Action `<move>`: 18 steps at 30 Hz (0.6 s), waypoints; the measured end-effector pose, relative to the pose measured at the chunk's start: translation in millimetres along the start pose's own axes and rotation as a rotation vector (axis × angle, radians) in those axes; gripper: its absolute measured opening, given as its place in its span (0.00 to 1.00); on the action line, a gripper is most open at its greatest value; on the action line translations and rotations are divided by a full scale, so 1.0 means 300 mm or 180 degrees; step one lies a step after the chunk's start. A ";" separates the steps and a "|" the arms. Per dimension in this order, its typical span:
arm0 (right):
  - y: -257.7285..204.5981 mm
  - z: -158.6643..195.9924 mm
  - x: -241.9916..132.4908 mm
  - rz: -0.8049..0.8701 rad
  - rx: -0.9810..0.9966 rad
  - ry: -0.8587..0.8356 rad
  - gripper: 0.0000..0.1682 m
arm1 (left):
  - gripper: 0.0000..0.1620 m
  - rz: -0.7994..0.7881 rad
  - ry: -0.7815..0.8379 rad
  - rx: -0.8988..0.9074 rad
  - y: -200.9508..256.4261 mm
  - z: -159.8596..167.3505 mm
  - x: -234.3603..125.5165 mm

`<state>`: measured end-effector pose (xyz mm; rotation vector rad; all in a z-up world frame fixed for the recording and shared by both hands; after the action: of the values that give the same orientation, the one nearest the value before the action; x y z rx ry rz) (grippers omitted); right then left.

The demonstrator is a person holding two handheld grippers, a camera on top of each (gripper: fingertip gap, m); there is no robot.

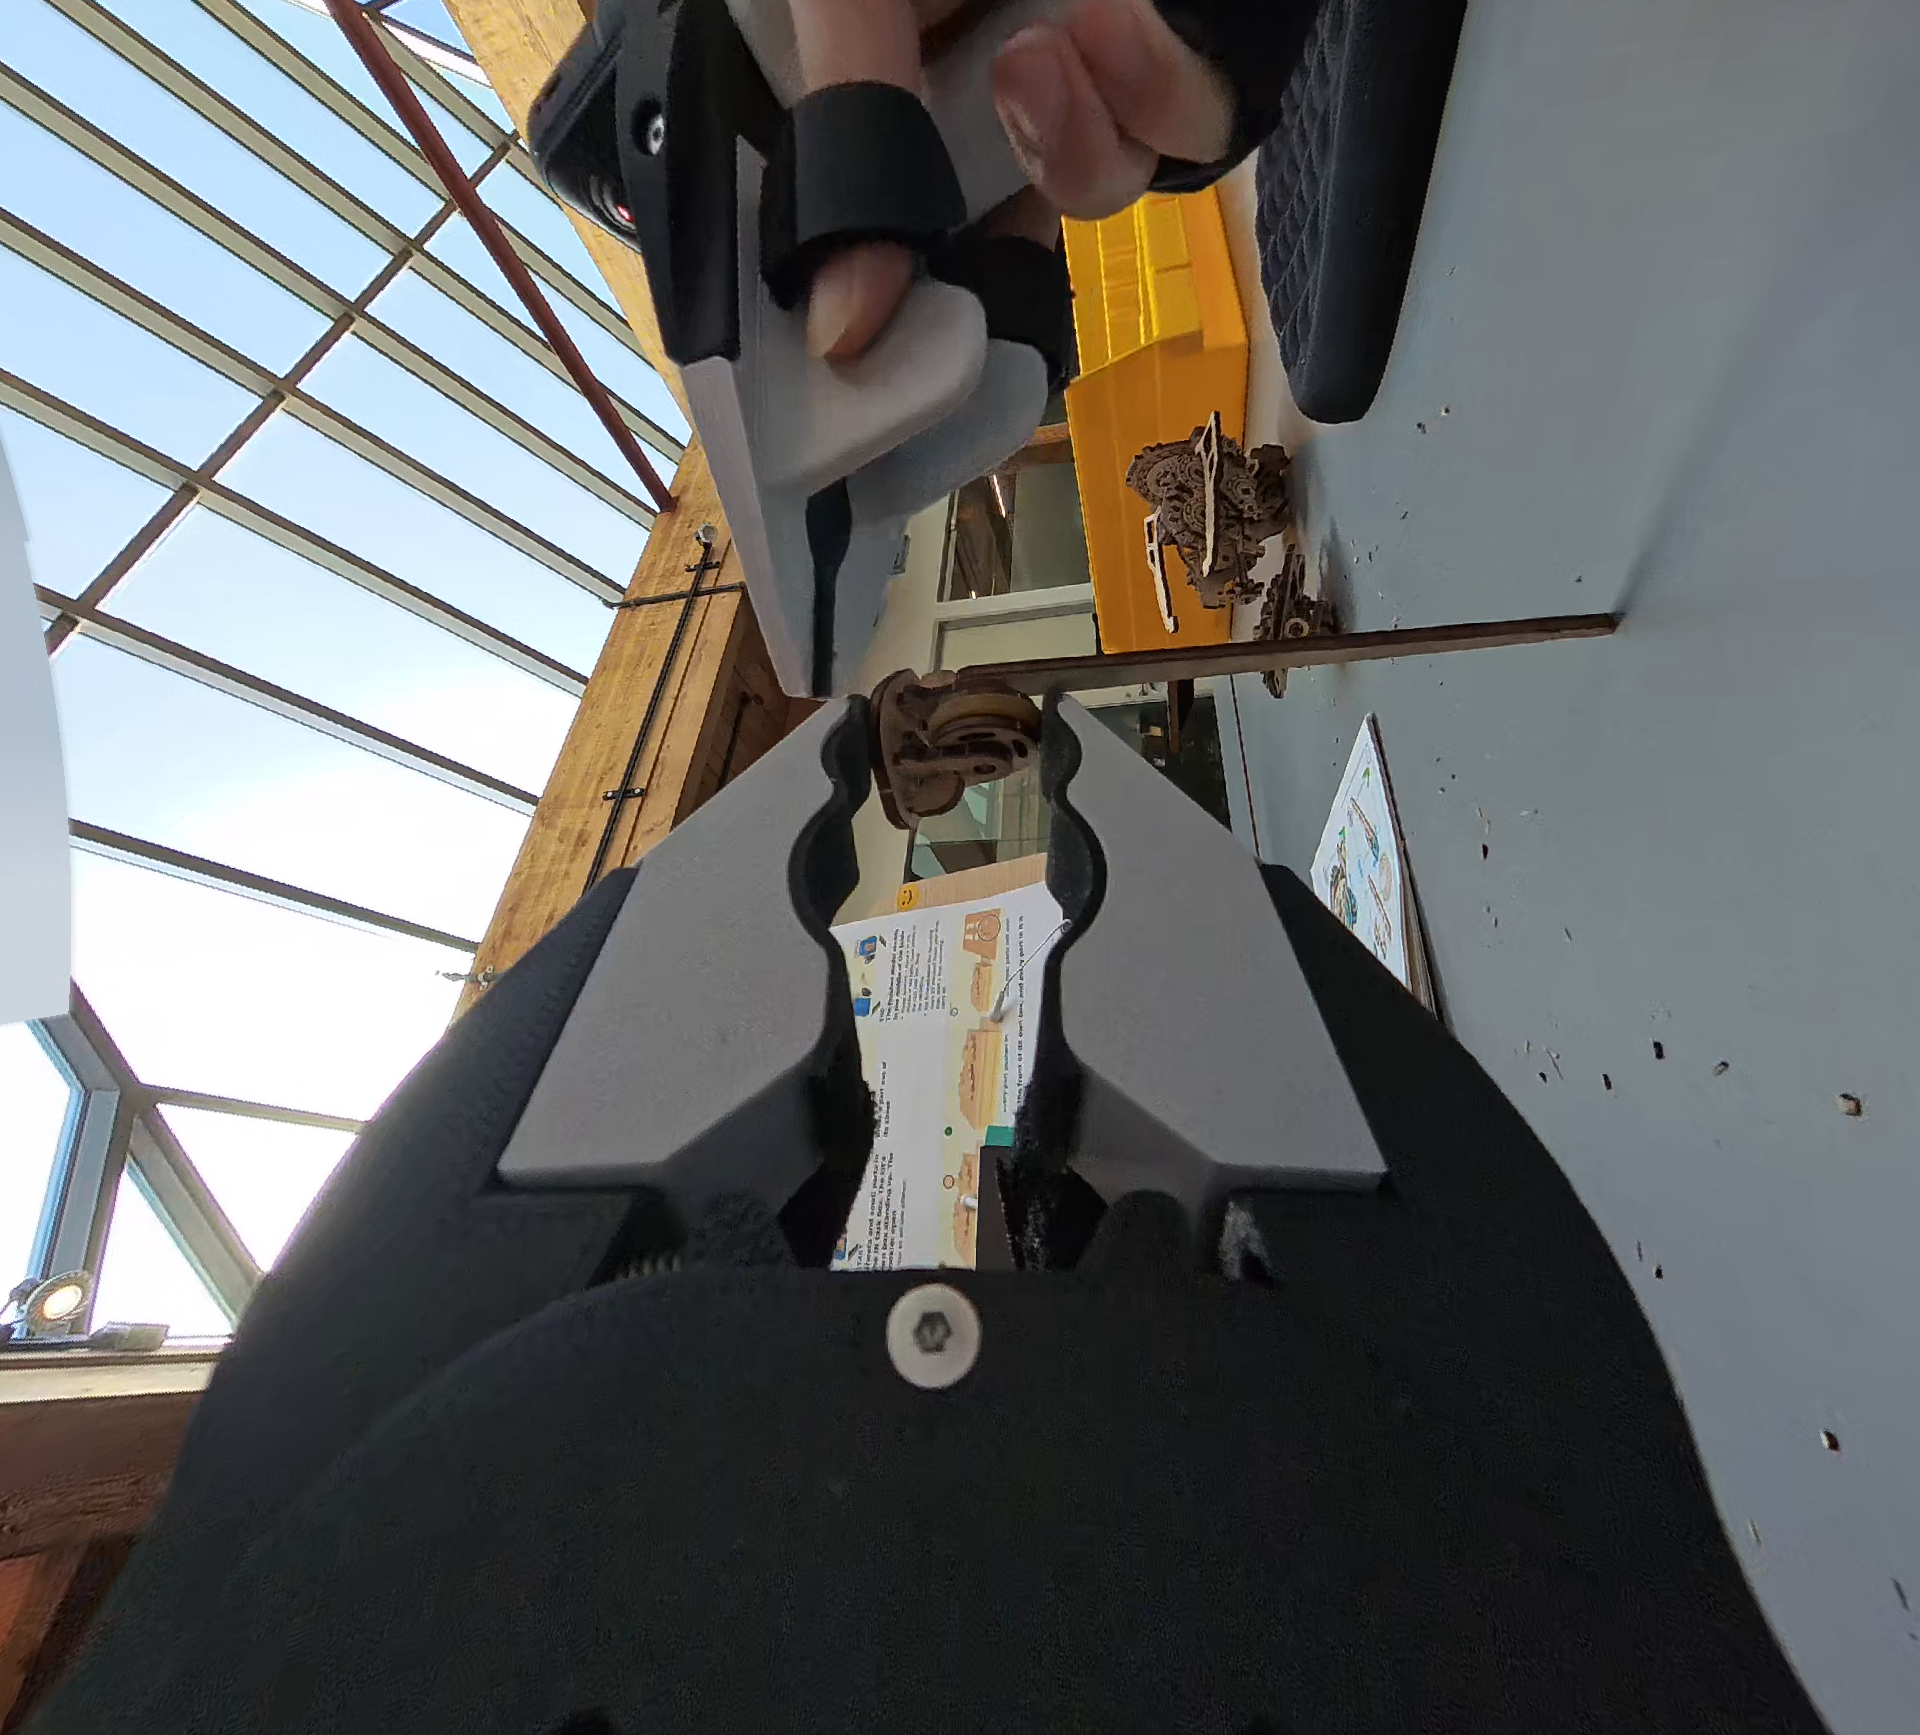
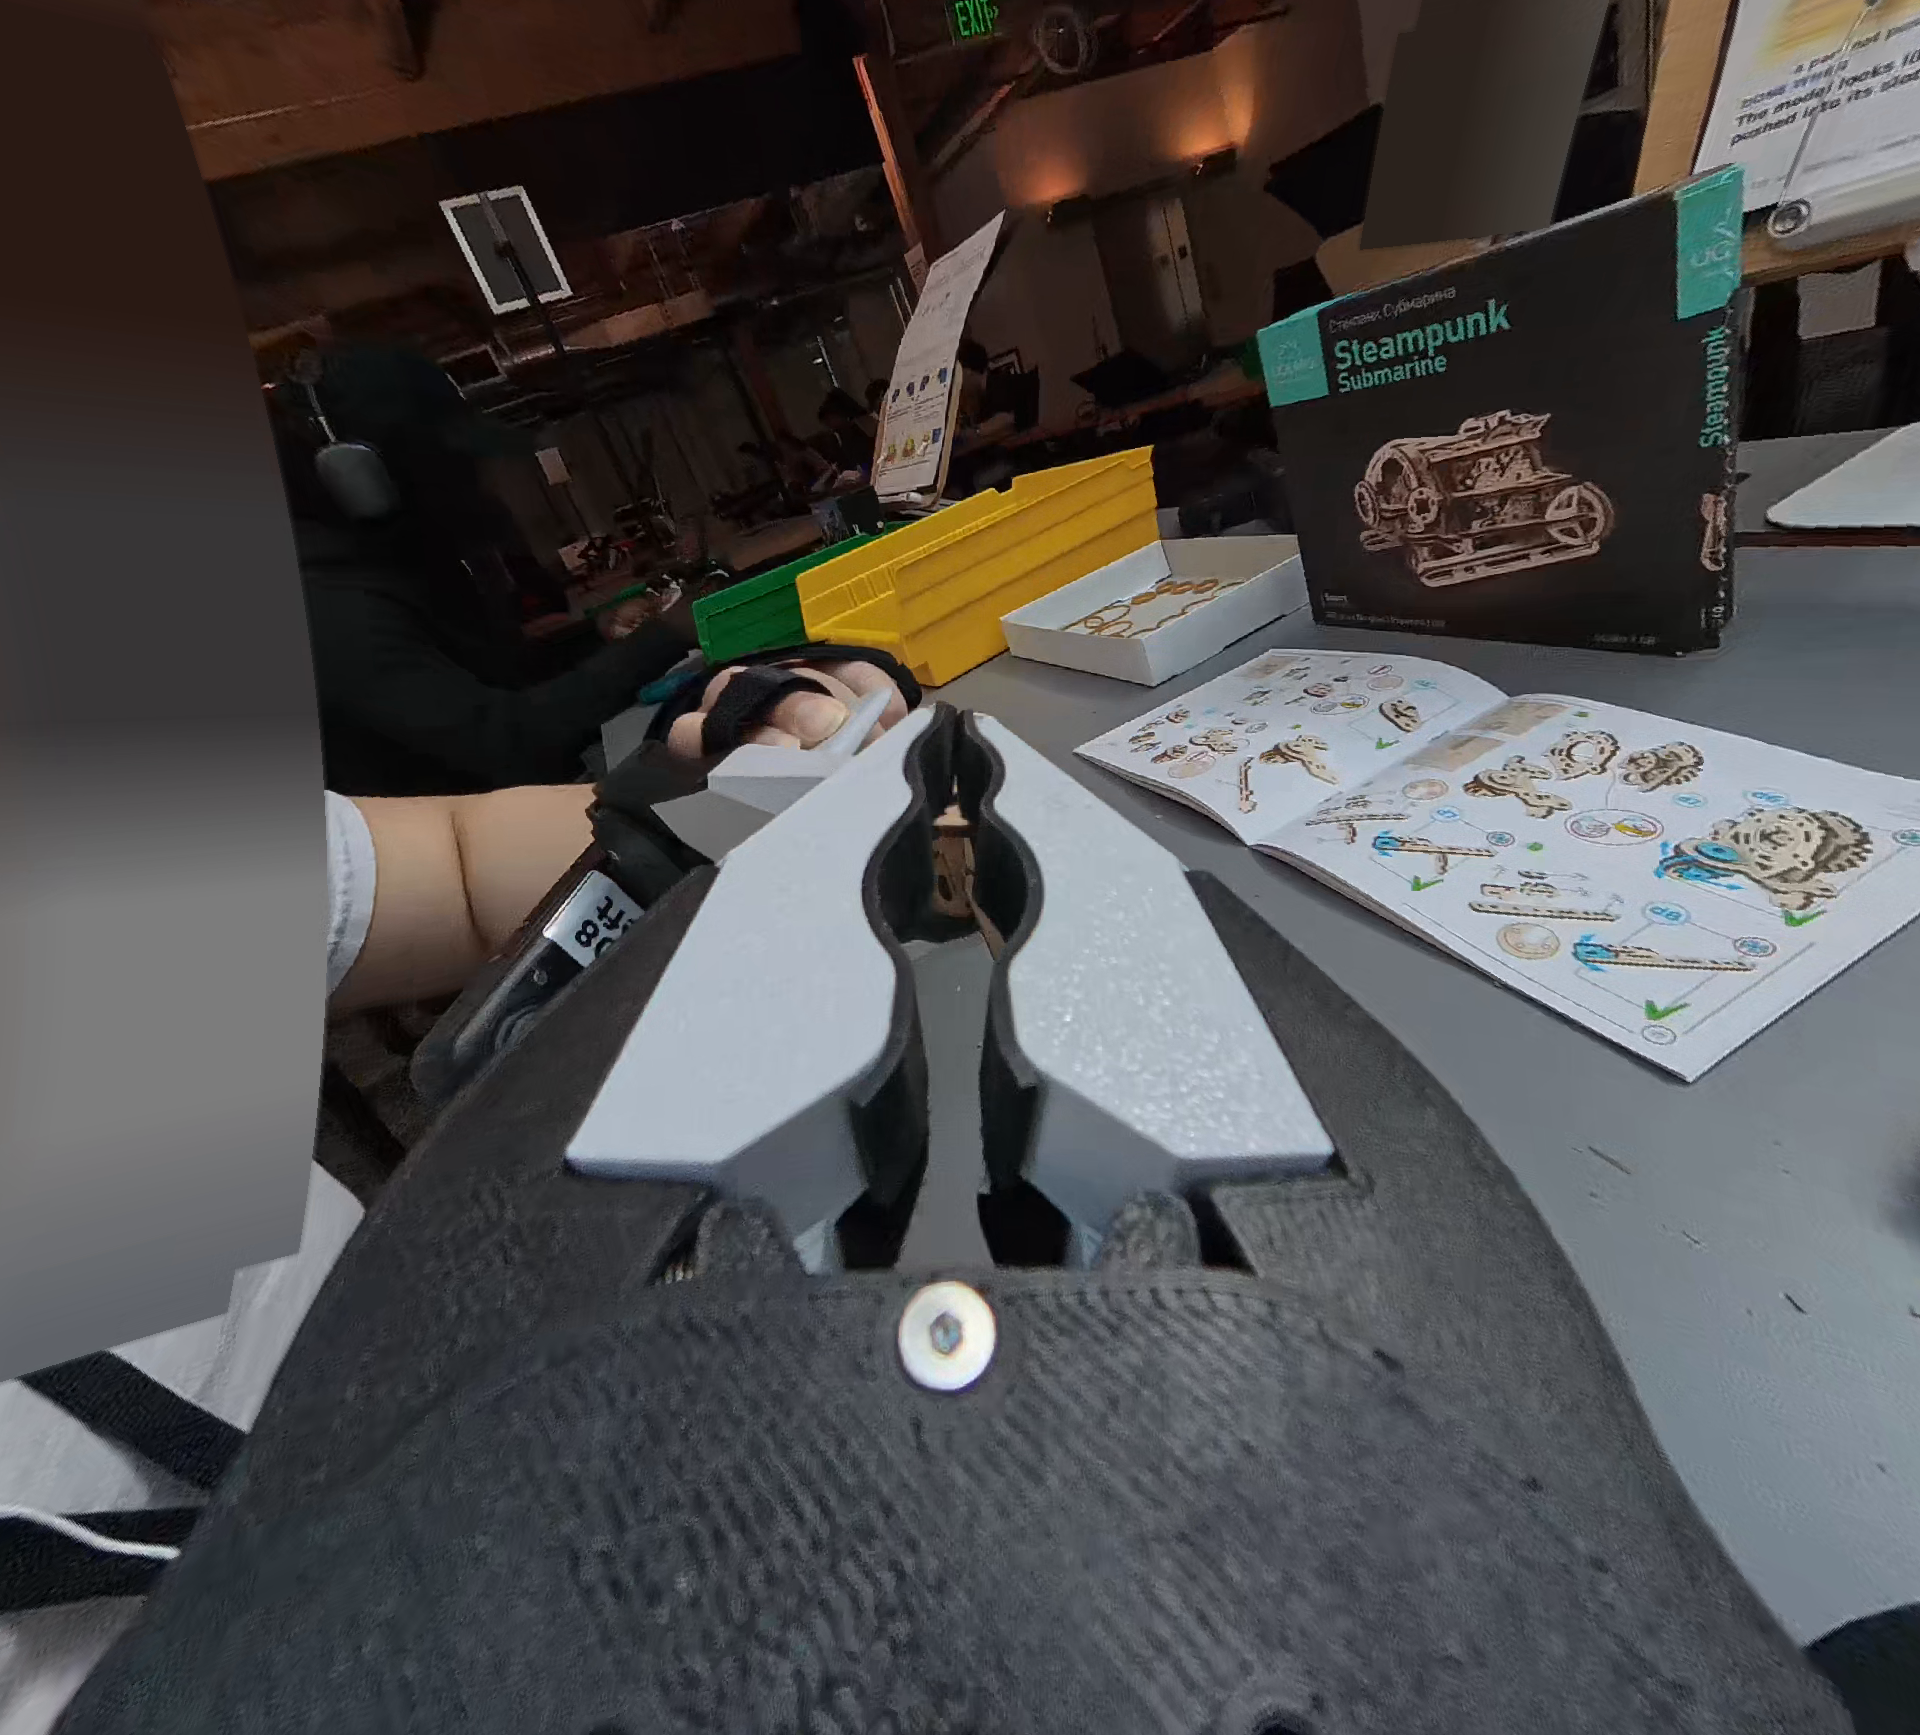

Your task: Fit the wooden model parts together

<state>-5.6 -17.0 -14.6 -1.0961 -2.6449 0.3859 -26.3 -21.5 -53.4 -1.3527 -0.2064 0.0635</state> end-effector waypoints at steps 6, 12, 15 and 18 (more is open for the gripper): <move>0.008 0.001 0.010 -0.0002 -0.0015 -0.0077 0.00 | 0.19 -0.0004 0.0009 0.0033 -0.002 -0.003 -0.002; 0.016 0.020 0.014 0.0036 -0.0019 -0.0221 0.00 | 0.19 0.0005 0.0011 0.0047 -0.002 -0.002 -0.003; 0.030 0.069 0.023 -0.0084 0.0358 -0.0404 0.00 | 0.19 0.0000 0.0029 0.0059 -0.004 -0.008 -0.003; 0.012 0.026 0.015 0.0007 -0.0005 -0.0281 0.00 | 0.19 0.0004 0.0014 0.0053 -0.003 -0.004 -0.004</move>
<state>-8.9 -12.6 -22.4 -1.1068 -2.7209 0.4427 -27.2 -23.0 -52.7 -1.3362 -0.2008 0.0632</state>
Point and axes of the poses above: each gripper's, where its closed fingertips meet, x out along the fingers, z out of its underside, y = z × x across the jaws, the point moved 1 cm from there along -x, back along the fingers, and after that the axes turned 3 degrees about z, right-handed, at the moved point
